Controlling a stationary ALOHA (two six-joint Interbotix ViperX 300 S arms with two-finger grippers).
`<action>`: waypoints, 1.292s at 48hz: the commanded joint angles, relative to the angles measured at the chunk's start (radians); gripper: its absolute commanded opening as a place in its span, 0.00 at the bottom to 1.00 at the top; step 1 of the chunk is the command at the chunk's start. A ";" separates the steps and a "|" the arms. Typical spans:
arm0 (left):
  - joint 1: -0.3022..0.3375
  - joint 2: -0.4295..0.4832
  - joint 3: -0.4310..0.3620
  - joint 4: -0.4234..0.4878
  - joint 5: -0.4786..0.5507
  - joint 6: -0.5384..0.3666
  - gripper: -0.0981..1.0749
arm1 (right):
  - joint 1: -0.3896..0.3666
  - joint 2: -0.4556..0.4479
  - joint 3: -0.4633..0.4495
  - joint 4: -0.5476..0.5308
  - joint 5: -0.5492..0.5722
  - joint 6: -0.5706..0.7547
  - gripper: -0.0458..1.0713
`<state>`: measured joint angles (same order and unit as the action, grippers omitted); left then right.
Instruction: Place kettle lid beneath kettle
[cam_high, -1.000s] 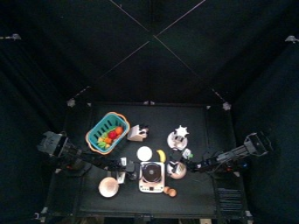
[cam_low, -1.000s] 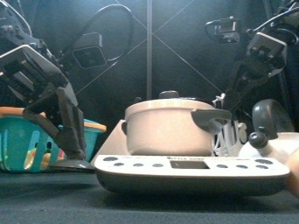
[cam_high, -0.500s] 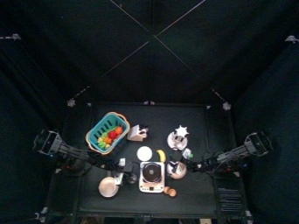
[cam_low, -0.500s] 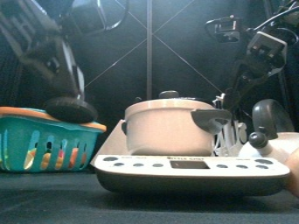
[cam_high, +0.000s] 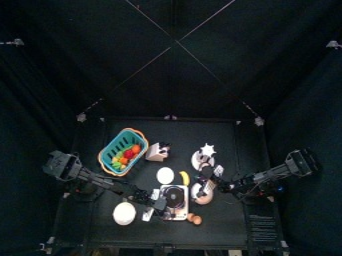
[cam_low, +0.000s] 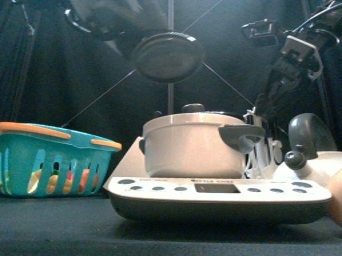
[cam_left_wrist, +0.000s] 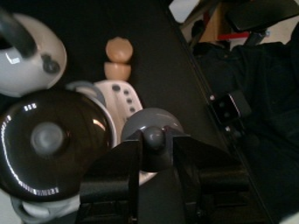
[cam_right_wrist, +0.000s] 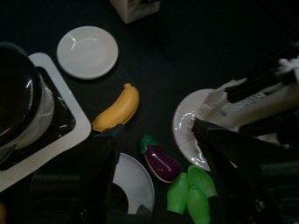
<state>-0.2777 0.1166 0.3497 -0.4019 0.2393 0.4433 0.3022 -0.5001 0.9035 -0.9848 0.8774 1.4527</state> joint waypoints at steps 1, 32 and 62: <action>0.023 0.052 -0.118 0.041 0.006 0.000 0.57 | -0.003 -0.035 0.002 0.002 0.008 0.002 0.89; 0.074 0.446 -0.692 0.186 0.141 -0.002 0.57 | -0.003 -0.072 0.052 0.032 0.005 0.002 0.89; 0.121 0.529 -0.746 0.161 0.140 -0.003 0.71 | -0.008 -0.071 0.066 0.041 -0.006 0.003 0.89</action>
<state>-0.1611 0.6642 -0.3620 -0.2378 0.3850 0.4403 0.2991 -0.5630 0.9756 -0.9434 0.8744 1.4542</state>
